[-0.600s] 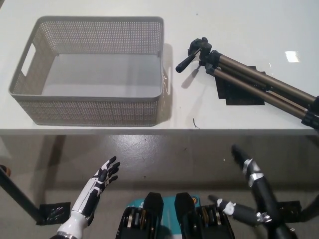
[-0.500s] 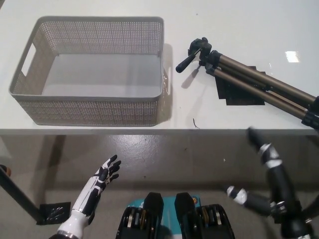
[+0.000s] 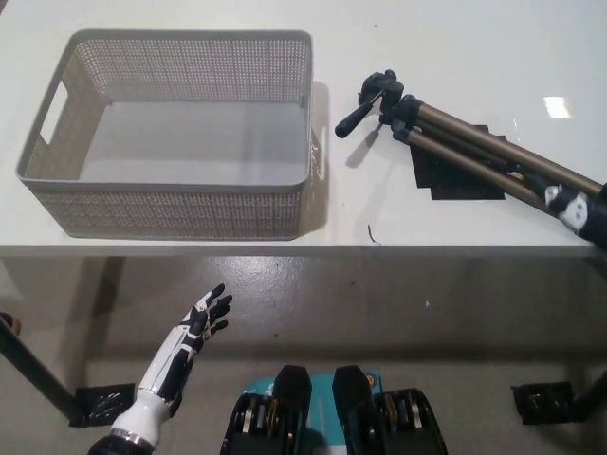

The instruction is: The robot uses its right hand to pick the tripod on the desk and places it into a rectangular container on the left.

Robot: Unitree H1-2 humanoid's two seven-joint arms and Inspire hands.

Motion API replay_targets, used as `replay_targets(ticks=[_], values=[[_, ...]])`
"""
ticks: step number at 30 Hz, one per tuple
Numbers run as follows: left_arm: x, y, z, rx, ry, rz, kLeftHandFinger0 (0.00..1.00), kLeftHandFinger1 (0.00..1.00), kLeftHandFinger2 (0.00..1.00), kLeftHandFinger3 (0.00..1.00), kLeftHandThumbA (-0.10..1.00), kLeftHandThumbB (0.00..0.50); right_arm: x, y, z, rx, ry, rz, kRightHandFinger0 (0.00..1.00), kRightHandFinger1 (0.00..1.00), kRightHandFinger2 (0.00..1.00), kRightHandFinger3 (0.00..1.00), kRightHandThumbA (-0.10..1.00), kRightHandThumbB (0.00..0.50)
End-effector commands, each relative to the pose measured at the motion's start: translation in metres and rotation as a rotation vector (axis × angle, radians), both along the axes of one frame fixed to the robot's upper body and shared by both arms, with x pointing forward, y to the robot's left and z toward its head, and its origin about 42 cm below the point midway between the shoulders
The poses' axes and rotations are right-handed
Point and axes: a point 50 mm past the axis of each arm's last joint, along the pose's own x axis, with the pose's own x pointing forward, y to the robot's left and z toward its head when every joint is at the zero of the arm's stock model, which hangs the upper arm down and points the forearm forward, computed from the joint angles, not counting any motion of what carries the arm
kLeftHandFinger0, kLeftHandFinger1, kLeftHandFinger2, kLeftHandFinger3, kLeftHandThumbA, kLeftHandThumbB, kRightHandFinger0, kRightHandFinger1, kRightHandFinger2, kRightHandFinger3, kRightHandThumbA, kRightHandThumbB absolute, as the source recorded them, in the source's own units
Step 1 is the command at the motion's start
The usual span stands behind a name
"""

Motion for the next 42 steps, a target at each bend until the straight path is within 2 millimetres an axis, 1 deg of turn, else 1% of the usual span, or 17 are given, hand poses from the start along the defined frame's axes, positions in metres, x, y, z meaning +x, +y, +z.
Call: replay_targets(ticks=[1, 3, 8, 9, 13, 15, 16, 19, 22, 24, 27, 29, 33, 34, 35, 39, 42], values=[[0.017, 0.006, 0.023, 0.007, -0.112, -0.017, 1.0, 1.0, 1.0, 1.0, 1.0, 0.5, 0.08, -0.022, 0.097, -0.285, 0.264, -0.266, 1.0, 1.0, 1.0, 1.0, 1.0, 0.41], [0.016, 0.006, 0.022, 0.0, -0.108, -0.017, 1.0, 1.0, 1.0, 1.0, 1.0, 0.5, 0.111, -0.018, 0.11, -0.326, 0.349, -0.269, 1.0, 1.0, 1.0, 1.0, 0.99, 0.402], [0.016, 0.006, 0.021, 0.014, -0.106, -0.013, 1.0, 1.0, 1.0, 1.0, 1.0, 0.5, 0.169, -0.002, 0.123, -0.408, 0.503, -0.26, 1.0, 1.0, 1.0, 1.0, 1.0, 0.444], [0.015, 0.007, 0.021, 0.011, -0.103, -0.017, 1.0, 1.0, 1.0, 1.0, 1.0, 0.5, 0.184, 0.003, 0.123, -0.425, 0.539, -0.262, 1.0, 1.0, 1.0, 1.0, 1.0, 0.425], [0.015, 0.007, 0.021, 0.01, -0.103, -0.018, 1.0, 1.0, 1.0, 1.0, 1.0, 0.5, 0.218, 0.012, 0.12, -0.457, 0.642, -0.27, 1.0, 1.0, 1.0, 1.0, 0.95, 0.429], [0.015, 0.007, 0.02, 0.008, -0.105, -0.019, 1.0, 1.0, 1.0, 1.0, 1.0, 0.5, 0.233, 0.016, 0.118, -0.492, 0.68, -0.289, 1.0, 1.0, 1.0, 1.0, 0.96, 0.431], [0.014, 0.007, 0.019, 0.005, -0.102, -0.023, 1.0, 1.0, 1.0, 1.0, 1.0, 0.5, 0.241, 0.018, 0.115, -0.512, 0.707, -0.297, 1.0, 1.0, 1.0, 1.0, 0.96, 0.456], [0.011, 0.007, 0.019, 0.006, -0.1, -0.021, 1.0, 1.0, 1.0, 1.0, 1.0, 0.5, 0.26, 0.025, 0.102, -0.562, 0.794, -0.304, 1.0, 1.0, 1.0, 1.0, 1.0, 0.446], [0.01, 0.008, 0.019, 0.005, -0.094, -0.021, 1.0, 1.0, 1.0, 1.0, 1.0, 0.5, 0.27, 0.03, 0.094, -0.569, 0.849, -0.316, 1.0, 1.0, 1.0, 1.0, 0.91, 0.41], [0.012, 0.008, 0.019, 0.012, -0.095, -0.02, 1.0, 1.0, 1.0, 1.0, 1.0, 0.5, 0.274, 0.034, 0.091, -0.604, 0.868, -0.318, 1.0, 1.0, 1.0, 1.0, 0.93, 0.449], [0.01, 0.004, 0.017, -0.002, -0.089, -0.022, 1.0, 1.0, 1.0, 1.0, 1.0, 0.5, 0.276, 0.04, 0.085, -0.645, 0.907, -0.347, 1.0, 1.0, 1.0, 1.0, 0.97, 0.443], [0.008, 0.006, 0.016, -0.001, -0.084, -0.023, 1.0, 1.0, 1.0, 1.0, 1.0, 0.5, 0.278, 0.048, 0.073, -0.727, 0.949, -0.381, 1.0, 1.0, 1.0, 1.0, 1.0, 0.427], [0.004, 0.008, 0.017, 0.018, -0.087, -0.025, 1.0, 1.0, 1.0, 1.0, 1.0, 0.5, 0.278, 0.053, 0.044, -0.795, 1.004, -0.41, 1.0, 1.0, 1.0, 1.0, 0.92, 0.425], [0.004, 0.009, 0.016, 0.021, -0.09, -0.026, 1.0, 1.0, 1.0, 1.0, 1.0, 0.5, 0.277, 0.051, 0.031, -0.804, 1.018, -0.423, 1.0, 1.0, 1.0, 1.0, 0.9, 0.463], [0.003, 0.009, 0.016, 0.019, -0.088, -0.027, 1.0, 1.0, 1.0, 1.0, 1.0, 0.5, 0.277, 0.05, 0.026, -0.802, 1.023, -0.43, 1.0, 1.0, 1.0, 1.0, 0.89, 0.469], [0.005, 0.007, 0.015, 0.018, -0.073, -0.04, 1.0, 1.0, 1.0, 1.0, 1.0, 0.5, 0.273, 0.042, -0.007, -0.863, 1.085, -0.439, 1.0, 1.0, 1.0, 1.0, 1.0, 0.484], [0.005, 0.006, 0.015, 0.022, -0.075, -0.043, 1.0, 1.0, 1.0, 1.0, 1.0, 0.5, 0.268, 0.035, -0.031, -0.823, 1.162, -0.417, 1.0, 1.0, 1.0, 1.0, 1.0, 0.5]])
